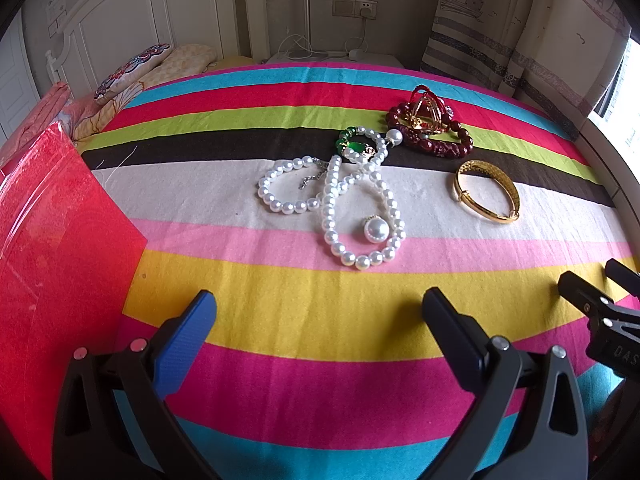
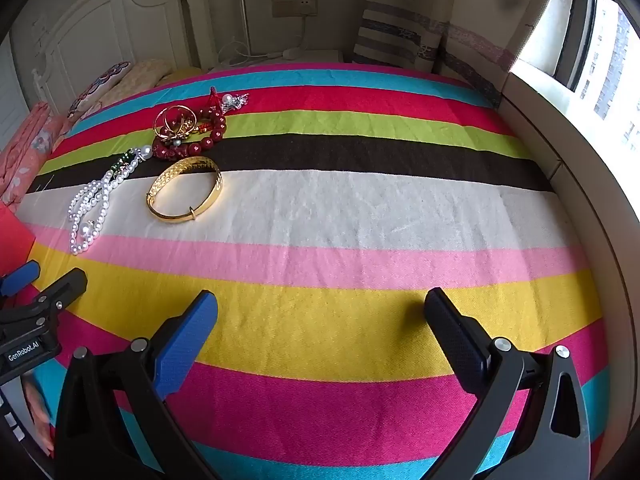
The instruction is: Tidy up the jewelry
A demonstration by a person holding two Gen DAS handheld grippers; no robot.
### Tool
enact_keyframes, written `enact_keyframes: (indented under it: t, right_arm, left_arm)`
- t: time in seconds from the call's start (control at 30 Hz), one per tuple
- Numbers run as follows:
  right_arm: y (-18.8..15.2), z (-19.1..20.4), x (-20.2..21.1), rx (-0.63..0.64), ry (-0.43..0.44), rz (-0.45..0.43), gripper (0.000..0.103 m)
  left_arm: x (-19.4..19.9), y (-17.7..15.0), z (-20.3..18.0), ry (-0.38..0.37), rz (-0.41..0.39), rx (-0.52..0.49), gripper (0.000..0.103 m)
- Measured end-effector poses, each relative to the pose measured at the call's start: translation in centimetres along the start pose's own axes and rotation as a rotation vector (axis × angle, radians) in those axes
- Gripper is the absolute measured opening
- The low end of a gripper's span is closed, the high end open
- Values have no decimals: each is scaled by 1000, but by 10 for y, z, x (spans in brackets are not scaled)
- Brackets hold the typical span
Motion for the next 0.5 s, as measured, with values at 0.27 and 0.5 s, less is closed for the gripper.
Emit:
enact_keyframes:
  t: [0.27, 0.5]
  right_arm:
    - [-3, 28, 0, 111, 70, 25, 99]
    - [9, 69, -16, 188, 117, 52, 99]
  left_arm:
    - [0, 0, 0, -4, -1, -6, 101]
    - [0, 0, 4, -9, -3, -10, 101]
Point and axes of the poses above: each gripper's, at about its wrist camera, not at the fingertips, and x roughly against the way its jaws point, z to its left, y to its top, the point moved 9 cm from there along -x, roughly the way its jaws point, and after that the axes turned 14 degrees about -x, right-handed, at the moved point
